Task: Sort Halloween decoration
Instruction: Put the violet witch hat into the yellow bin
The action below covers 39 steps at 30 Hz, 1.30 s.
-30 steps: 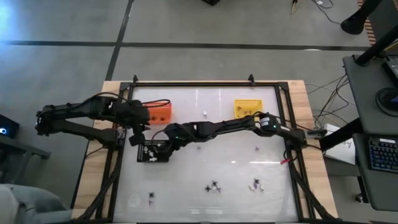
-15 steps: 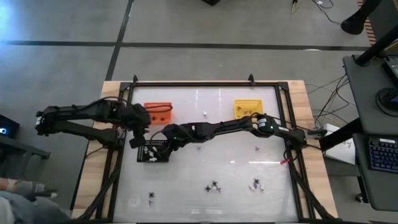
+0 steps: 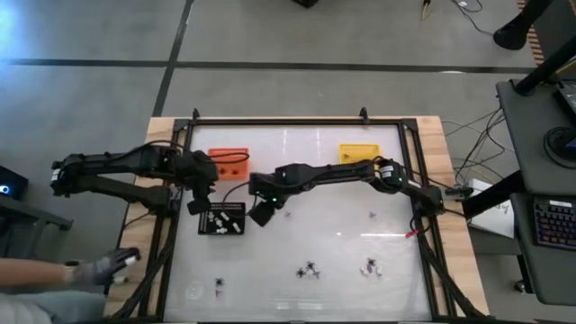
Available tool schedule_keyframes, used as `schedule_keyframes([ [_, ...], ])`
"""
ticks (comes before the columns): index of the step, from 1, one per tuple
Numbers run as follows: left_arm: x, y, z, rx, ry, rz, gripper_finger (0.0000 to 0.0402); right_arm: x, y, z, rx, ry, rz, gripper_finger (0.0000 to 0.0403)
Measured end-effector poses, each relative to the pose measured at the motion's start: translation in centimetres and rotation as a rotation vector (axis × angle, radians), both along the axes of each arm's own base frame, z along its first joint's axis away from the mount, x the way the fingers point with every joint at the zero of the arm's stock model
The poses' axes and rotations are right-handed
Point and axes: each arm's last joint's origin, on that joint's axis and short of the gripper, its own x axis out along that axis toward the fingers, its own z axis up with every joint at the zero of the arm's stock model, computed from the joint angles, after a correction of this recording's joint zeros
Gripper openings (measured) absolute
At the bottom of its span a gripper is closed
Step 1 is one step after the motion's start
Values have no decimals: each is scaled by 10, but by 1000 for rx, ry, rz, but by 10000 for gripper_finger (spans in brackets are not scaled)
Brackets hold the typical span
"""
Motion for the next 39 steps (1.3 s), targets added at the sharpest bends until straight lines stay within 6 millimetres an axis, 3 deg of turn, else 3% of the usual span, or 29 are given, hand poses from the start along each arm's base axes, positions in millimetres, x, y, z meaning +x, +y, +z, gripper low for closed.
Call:
schedule_keyframes([
  [11,1,0,0,10,-8,-23,75,-17,0,-16,-9,180,24,137],
  [19,1,0,1,10,-11,-23,75,-27,0,-40,7,273,-23,137],
  [39,4,0,2,11,-40,-20,75,-37,-1,-63,-45,329,-28,131],
])
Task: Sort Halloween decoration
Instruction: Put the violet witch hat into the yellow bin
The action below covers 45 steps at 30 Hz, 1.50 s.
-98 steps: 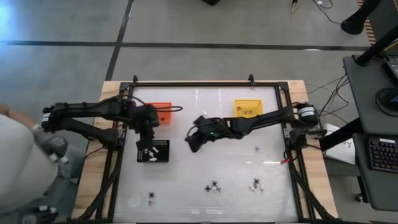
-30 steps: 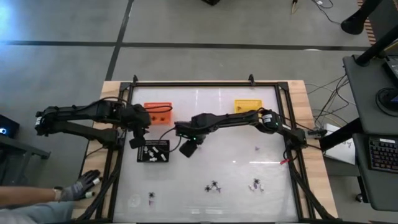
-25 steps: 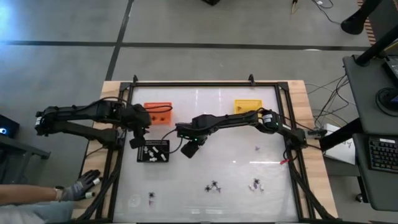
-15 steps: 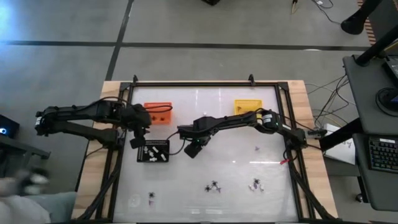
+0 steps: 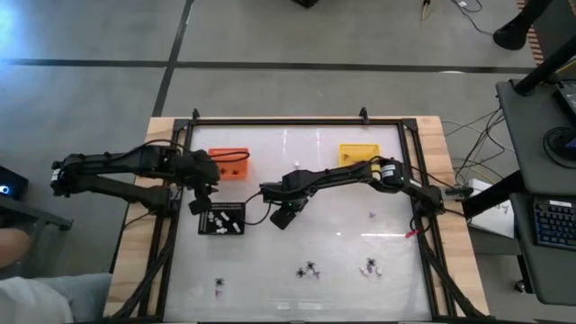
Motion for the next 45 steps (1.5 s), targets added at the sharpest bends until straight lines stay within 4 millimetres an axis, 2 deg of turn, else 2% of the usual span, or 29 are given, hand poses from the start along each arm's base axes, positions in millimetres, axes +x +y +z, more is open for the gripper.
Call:
schedule_keyframes([
  [10,1,0,0,0,-7,0,75,3,-1,1,2,-35,-13,86],
  [23,1,0,0,1,-11,0,75,7,-11,2,-24,-62,-34,85],
  [34,1,0,1,2,-13,-2,75,6,-14,2,-33,-58,-47,14],
  [45,1,0,0,13,-8,-23,75,8,-15,13,-33,-69,-52,9],
])
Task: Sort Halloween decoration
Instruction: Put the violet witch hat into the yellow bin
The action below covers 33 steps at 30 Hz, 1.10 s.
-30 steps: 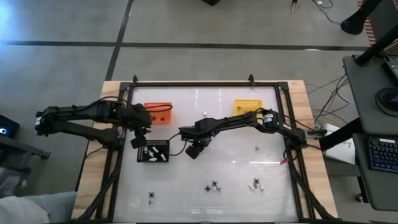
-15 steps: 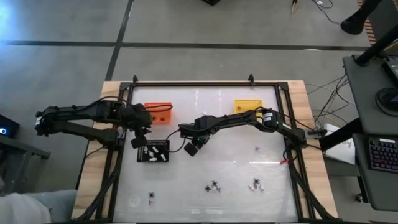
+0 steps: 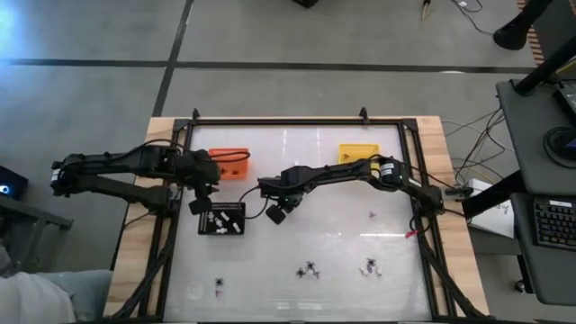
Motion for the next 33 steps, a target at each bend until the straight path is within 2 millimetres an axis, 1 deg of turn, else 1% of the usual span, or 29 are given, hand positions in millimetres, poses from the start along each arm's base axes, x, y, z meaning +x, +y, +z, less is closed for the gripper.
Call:
schedule_keyframes([
  [4,0,0,0,0,0,0,75,1,0,16,0,-31,1,9],
  [8,-1,0,0,0,1,0,75,0,0,23,-5,-42,2,9],
  [12,-3,0,2,1,-9,0,75,-9,-3,33,-48,1,-1,9],
  [19,-9,-1,5,3,-39,0,75,-29,-19,43,-118,155,-35,9],
  [25,-14,-1,9,5,-66,0,75,-45,-36,59,-168,220,-57,9],
  [30,-19,-1,11,7,-88,1,75,-61,-55,84,-213,221,-96,9],
  [33,-20,-1,12,8,-97,1,75,-74,-67,97,-232,229,-119,9],
])
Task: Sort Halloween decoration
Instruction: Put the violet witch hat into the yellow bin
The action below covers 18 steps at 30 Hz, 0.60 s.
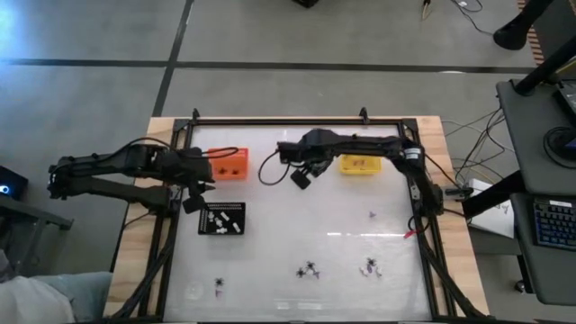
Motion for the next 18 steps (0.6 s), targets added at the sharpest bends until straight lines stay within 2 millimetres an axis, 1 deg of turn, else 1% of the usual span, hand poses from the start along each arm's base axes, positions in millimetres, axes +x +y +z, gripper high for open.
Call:
schedule_keyframes([
  [6,-1,0,0,-1,-4,3,75,-38,-25,22,-30,11,-81,9],
  [10,0,0,0,-1,-4,3,75,-63,-35,27,-26,20,-131,9],
  [14,0,0,0,-8,-8,14,75,-85,-40,25,-9,39,-176,9],
  [18,1,0,1,-13,-15,22,75,-103,-43,11,26,92,-201,9],
])
